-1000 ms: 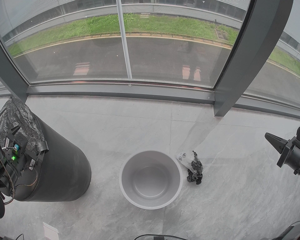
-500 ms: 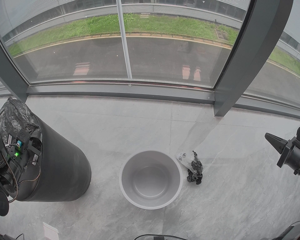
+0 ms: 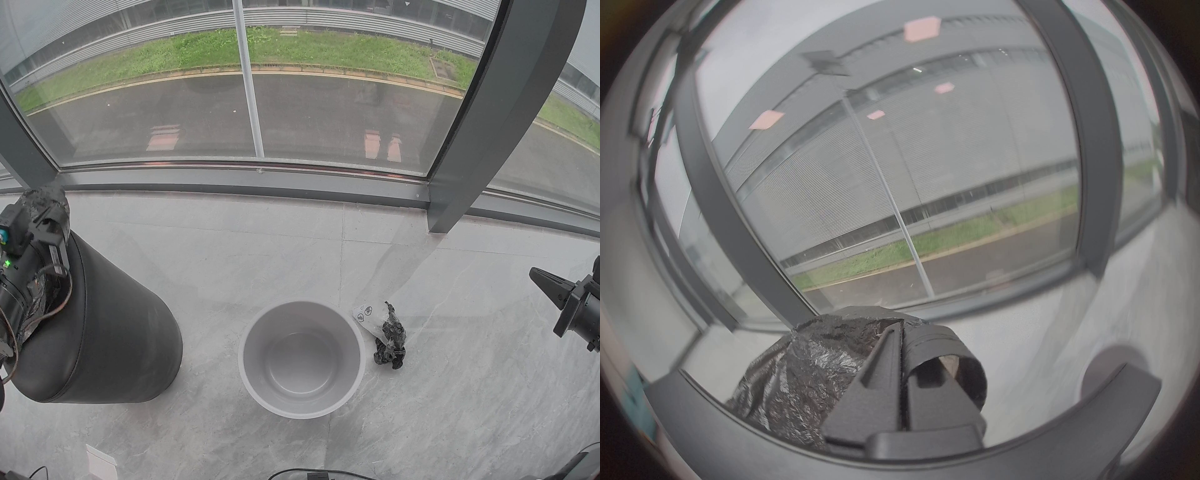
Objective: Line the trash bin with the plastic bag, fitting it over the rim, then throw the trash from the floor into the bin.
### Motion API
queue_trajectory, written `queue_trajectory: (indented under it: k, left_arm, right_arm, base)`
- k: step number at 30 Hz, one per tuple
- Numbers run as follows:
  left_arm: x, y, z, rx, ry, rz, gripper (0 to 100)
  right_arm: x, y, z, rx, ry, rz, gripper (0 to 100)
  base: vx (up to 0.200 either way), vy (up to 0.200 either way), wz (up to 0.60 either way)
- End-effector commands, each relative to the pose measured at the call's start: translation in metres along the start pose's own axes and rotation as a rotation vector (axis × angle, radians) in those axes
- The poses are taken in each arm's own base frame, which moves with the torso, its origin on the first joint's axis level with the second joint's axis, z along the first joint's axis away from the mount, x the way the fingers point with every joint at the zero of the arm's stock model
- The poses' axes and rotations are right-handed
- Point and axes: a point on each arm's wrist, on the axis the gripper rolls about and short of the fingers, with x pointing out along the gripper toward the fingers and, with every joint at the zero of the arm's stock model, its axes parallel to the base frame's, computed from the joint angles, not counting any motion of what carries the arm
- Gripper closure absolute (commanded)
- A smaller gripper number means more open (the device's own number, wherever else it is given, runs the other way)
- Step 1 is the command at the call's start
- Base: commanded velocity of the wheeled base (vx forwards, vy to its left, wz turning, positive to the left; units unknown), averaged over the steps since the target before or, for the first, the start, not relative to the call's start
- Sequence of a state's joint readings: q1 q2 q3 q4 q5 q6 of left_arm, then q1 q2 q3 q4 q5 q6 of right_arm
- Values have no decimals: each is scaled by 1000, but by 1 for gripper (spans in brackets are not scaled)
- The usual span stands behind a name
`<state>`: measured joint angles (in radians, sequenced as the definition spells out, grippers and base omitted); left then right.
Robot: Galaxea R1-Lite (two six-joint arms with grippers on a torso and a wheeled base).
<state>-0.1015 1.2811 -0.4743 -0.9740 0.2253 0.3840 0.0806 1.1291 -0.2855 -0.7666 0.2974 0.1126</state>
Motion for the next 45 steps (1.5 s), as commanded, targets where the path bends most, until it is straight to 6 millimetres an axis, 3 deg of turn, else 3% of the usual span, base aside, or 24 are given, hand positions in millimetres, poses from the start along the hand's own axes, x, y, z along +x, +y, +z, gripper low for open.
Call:
queue_trajectory:
  k: [1,7,11,12,18,22,28,32,38,45]
  left_arm:
    - [-9,17,50,-359,-189,22,100]
    - [-24,20,47,-726,-37,-36,100]
    - [-24,21,51,-828,-1,-50,100]
    - [-23,19,57,-949,28,-89,100]
    - [-29,9,60,-1173,185,-272,100]
    - [-34,7,63,-1312,299,-434,100]
    - [-34,8,71,-1402,365,-526,100]
    - [-36,4,79,-1412,369,-589,100]
    - [-41,-4,98,-1451,359,-671,100]
    - [-40,-9,126,-1460,367,-727,100]
  right_arm:
    - [0,0,-3,2,9,3,100]
    - [1,0,-4,3,18,2,100]
    - [1,0,-5,5,21,3,100]
    - [2,2,-6,5,28,21,100]
    - [1,13,-11,14,46,92,100]
    - [-1,22,-6,112,18,152,100]
    - [11,27,2,221,-28,112,100]
    - [35,42,8,245,-45,-2,100]
    - [63,95,12,197,-29,43,100]
    - [81,122,22,127,-47,94,100]
  base:
    - [0,0,0]
    - [0,0,0]
    - [0,0,0]
    - [0,0,0]
    - [0,0,0]
    - [0,0,0]
    - [0,0,0]
    - [0,0,0]
    - [0,0,0]
    - [0,0,0]
